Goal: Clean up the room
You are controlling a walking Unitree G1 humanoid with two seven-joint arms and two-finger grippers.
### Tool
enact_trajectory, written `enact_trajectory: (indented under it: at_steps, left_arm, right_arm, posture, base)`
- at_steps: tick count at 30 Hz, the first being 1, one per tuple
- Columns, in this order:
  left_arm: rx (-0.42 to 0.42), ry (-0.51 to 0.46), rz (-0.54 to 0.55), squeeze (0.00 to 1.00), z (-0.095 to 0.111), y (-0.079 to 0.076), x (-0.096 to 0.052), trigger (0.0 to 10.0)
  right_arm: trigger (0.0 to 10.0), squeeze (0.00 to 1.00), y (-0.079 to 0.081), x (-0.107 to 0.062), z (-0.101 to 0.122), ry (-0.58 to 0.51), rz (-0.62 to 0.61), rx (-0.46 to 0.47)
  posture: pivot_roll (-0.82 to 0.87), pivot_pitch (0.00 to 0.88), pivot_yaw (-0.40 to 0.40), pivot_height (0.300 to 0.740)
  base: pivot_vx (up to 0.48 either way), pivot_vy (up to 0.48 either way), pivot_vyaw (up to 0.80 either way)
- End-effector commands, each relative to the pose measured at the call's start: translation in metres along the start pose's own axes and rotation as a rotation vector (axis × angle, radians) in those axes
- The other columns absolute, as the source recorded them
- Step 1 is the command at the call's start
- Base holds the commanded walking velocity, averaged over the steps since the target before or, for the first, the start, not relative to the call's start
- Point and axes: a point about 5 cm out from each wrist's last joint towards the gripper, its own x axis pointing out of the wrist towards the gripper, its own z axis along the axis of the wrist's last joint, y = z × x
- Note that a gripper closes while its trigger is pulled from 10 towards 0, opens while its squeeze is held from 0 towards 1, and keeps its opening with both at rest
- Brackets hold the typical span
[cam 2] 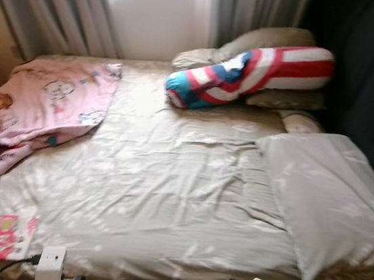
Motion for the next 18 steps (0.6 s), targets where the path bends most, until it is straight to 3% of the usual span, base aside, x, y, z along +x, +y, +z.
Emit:
enact_trajectory:
  at_steps: [1, 8, 18]
  left_arm:
    - [0.011, 0.007, 0.007, 0.0, -0.001, 0.002, 0.0, 10.0]
    - [0.01, 0.008, 0.008, 0.0, -0.002, 0.002, 0.0, 10.0]
    - [0.008, 0.009, 0.009, 0.0, -0.002, 0.002, -0.001, 10.0]
  right_arm:
    - [10.0, 0.0, -0.005, -0.001, -0.002, 0.006, -0.007, 0.009]
    - [10.0, 0.0, -0.015, -0.005, -0.012, 0.017, -0.013, 0.006]
    - [10.0, 0.0, -0.009, -0.007, -0.024, 0.036, 0.005, -0.008]
  posture:
    - [-0.08, 0.0, 0.05, 0.74]
    - [-0.08, 0.0, 0.049, 0.74]
    - [-0.08, 0.0, 0.047, 0.74]
  base:
    - [0.0, 0.48, 0.0]
    - [0.0, 0.48, 0.0]
    - [0.0, 0.48, 0.0]
